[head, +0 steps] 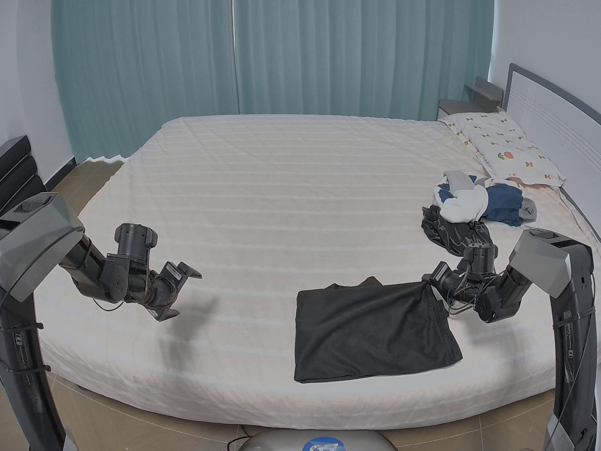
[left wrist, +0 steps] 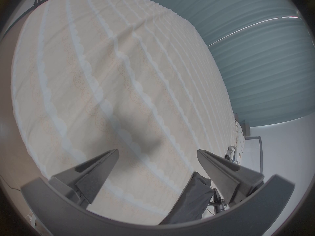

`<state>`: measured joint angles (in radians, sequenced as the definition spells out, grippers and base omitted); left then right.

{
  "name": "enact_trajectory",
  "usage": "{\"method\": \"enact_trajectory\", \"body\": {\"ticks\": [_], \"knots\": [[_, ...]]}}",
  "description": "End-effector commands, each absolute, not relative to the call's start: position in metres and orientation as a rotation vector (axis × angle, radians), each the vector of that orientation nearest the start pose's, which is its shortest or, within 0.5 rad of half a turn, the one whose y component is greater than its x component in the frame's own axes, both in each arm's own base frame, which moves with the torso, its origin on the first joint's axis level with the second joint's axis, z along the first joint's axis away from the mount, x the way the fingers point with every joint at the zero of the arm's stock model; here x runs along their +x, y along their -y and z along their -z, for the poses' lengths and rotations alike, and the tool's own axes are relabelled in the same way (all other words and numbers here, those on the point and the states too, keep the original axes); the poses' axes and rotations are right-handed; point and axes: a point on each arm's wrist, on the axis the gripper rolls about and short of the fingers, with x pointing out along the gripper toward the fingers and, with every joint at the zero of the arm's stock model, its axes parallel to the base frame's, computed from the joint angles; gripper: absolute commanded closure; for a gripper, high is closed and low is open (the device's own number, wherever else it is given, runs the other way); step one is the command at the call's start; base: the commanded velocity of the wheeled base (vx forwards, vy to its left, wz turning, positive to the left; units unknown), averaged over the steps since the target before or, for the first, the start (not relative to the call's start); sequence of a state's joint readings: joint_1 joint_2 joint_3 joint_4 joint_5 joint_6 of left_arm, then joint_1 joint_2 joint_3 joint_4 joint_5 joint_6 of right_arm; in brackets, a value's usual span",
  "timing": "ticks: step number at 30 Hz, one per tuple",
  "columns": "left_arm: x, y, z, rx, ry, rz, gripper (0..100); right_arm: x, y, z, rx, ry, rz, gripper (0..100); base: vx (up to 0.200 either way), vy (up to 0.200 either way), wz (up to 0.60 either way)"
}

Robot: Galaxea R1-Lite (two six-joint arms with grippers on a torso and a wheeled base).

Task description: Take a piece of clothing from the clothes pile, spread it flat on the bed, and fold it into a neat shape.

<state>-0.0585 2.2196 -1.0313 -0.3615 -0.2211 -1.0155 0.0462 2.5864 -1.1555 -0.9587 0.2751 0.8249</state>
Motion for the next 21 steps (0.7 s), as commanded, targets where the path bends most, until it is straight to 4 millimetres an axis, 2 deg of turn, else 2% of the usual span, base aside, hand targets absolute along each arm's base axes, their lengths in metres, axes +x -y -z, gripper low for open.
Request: {"method": "enact_trajectory", "body": {"ticks": [1,14,15,21], "knots": [[0.3846,0.0274,-0.0294,-1.016,-0.892,-0.181,0,0.4449,-0.0236,0.0487,0.862,-0.549,-0.093,100,0.000,0.000,0.00],[0.3845,0.0291,-0.0289,-1.013,-0.895,-0.179,0,0.4463,-0.0224,0.0502,0.854,-0.509,-0.047,100,0.000,0.000,0.00],[0.3845,0.0291,-0.0289,-1.013,-0.895,-0.179,0,0.4457,-0.0224,0.0511,0.853,-0.516,-0.045,0,0.000,0.000,0.00],[0.3845,0.0291,-0.0289,-1.013,-0.895,-0.179,0,0.4450,-0.0224,0.0493,0.856,-0.510,-0.049,0,0.000,0.000,0.00]]}}
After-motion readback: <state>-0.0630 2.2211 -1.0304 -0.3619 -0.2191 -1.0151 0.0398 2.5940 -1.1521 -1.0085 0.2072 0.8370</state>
